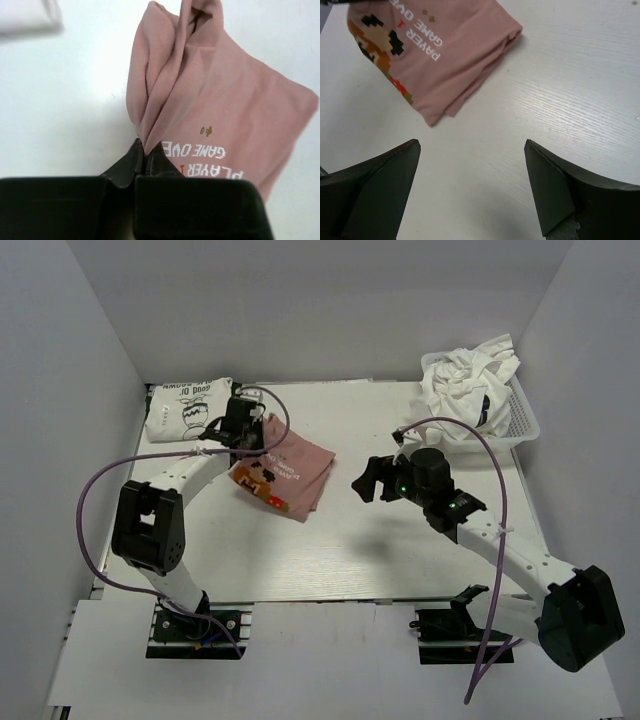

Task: Fold and stack the t-shirts

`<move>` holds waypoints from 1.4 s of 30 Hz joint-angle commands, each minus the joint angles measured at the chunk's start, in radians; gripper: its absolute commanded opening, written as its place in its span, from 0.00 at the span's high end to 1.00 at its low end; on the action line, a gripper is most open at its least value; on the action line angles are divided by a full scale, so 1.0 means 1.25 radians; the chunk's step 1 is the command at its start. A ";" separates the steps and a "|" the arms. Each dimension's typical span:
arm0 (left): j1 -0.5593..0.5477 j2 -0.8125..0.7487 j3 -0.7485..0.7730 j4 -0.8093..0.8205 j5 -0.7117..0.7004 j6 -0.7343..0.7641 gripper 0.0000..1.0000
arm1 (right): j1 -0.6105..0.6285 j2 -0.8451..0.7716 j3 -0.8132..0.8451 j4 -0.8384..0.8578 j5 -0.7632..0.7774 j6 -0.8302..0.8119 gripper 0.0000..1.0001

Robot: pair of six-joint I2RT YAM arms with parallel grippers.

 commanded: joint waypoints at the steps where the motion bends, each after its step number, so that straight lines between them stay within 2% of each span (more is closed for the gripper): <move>1: 0.008 -0.025 0.113 -0.013 -0.105 0.152 1.00 | -0.004 -0.035 -0.022 0.097 0.031 -0.050 0.10; 4: 0.016 0.039 0.215 -0.047 -0.195 0.193 1.00 | -0.002 -0.048 -0.040 0.122 0.055 -0.065 0.10; 7: 0.033 0.101 0.308 -0.055 -0.232 0.228 1.00 | -0.004 -0.048 -0.047 0.125 0.110 -0.074 0.10; 11: 0.078 0.174 0.416 -0.055 -0.256 0.277 1.00 | -0.001 -0.041 -0.048 0.124 0.169 -0.082 0.10; 20: 0.162 0.312 0.663 -0.048 -0.264 0.352 1.00 | -0.002 -0.002 -0.034 0.119 0.196 -0.096 0.10; 27: 0.211 0.370 0.712 0.037 -0.244 0.377 1.00 | -0.001 0.035 -0.017 0.129 0.192 -0.116 0.10; 31: 0.243 0.390 0.712 0.099 -0.260 0.334 1.00 | 0.001 0.048 -0.011 0.140 0.185 -0.126 0.10; 35: 0.277 0.440 0.657 0.213 -0.308 0.315 1.00 | 0.001 0.072 -0.006 0.159 0.174 -0.133 0.10; 42: 0.333 0.573 0.787 0.145 -0.346 0.187 1.00 | -0.001 0.120 0.029 0.157 0.168 -0.141 0.10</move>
